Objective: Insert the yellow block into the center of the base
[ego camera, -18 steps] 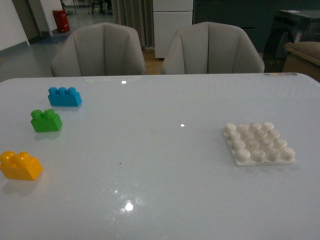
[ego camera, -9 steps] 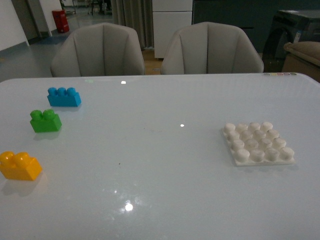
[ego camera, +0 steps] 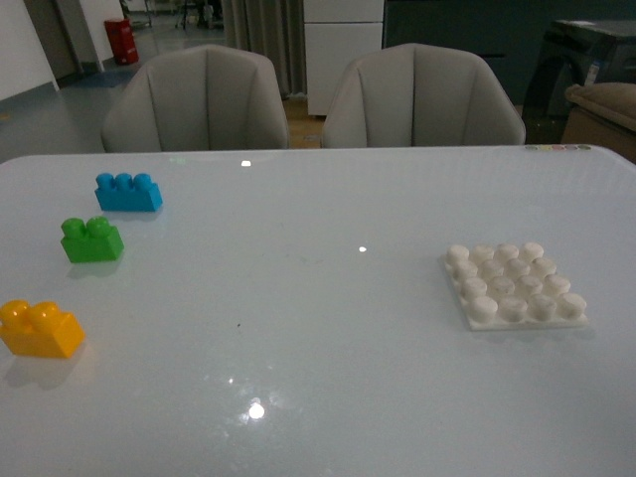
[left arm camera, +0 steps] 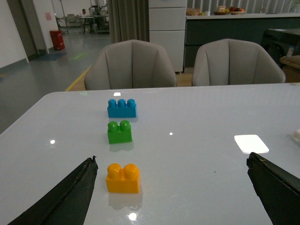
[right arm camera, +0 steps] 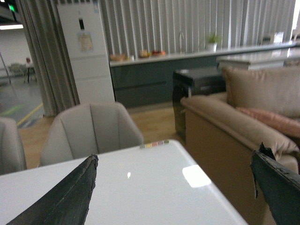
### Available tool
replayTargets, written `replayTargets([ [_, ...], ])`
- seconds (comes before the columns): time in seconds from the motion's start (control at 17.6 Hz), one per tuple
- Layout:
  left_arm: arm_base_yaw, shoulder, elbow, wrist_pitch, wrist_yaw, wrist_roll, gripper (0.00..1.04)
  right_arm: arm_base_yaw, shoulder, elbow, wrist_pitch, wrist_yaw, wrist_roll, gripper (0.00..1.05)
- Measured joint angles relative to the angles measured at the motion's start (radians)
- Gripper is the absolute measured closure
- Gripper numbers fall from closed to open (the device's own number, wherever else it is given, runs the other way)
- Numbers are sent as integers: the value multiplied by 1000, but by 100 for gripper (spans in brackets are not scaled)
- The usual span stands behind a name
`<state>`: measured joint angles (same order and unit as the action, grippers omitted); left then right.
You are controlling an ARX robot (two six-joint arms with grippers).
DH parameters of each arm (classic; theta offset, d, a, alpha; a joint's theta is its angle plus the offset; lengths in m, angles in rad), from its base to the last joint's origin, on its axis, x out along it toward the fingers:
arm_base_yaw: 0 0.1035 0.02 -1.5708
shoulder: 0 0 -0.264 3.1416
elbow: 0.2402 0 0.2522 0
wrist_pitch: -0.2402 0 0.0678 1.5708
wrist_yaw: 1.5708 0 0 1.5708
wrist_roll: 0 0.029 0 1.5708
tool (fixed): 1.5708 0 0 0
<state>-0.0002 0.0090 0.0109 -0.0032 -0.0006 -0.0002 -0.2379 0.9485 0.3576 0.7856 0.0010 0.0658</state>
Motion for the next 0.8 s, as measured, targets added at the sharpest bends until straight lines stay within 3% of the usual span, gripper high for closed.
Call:
replayTargets([
  [0.23,0,0,0,0,0,0,7,-10,642,461,-304,-97,27,6],
  [0.51,0,0,0,0,0,0,7,16,930,698,-516,-116,2,6],
  [0.8,0,0,0,0,0,0,7,81,1122,784,-595,-160,-19,6],
])
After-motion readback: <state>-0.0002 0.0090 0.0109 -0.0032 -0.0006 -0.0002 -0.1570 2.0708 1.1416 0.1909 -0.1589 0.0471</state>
